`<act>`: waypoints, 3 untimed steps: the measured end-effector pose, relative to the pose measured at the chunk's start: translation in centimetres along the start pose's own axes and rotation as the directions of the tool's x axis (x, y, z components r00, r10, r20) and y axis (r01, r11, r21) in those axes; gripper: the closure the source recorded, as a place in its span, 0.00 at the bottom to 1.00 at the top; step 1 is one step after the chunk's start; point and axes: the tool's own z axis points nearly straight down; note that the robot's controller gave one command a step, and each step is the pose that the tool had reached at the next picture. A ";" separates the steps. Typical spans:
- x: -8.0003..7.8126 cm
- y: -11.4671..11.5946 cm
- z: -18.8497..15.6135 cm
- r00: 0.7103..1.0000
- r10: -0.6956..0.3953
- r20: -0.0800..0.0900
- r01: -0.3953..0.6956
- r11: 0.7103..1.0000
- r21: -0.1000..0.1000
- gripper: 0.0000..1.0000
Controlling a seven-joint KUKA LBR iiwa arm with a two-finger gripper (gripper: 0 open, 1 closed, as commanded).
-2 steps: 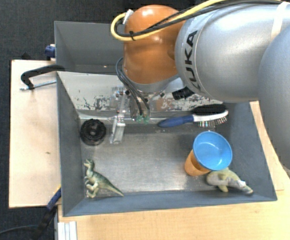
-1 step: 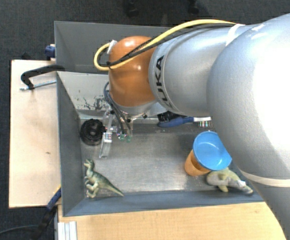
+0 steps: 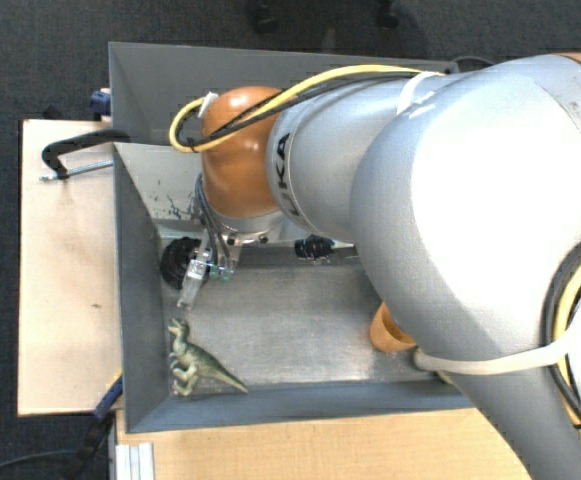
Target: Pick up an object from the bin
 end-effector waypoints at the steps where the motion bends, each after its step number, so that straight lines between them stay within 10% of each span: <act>1: -0.2 -0.4 -0.2 1.000 -0.001 0.000 0.001 1.000 0.010 1.00; 2: 0.0 0.0 -0.1 1.000 0.000 -0.002 0.000 1.000 0.001 0.00; 3: 2.9 -0.5 -12.8 0.993 -0.118 0.007 0.118 0.993 -0.007 0.00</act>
Offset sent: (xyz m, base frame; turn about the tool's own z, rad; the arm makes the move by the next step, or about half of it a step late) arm 0.0000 0.0000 0.0000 0.0000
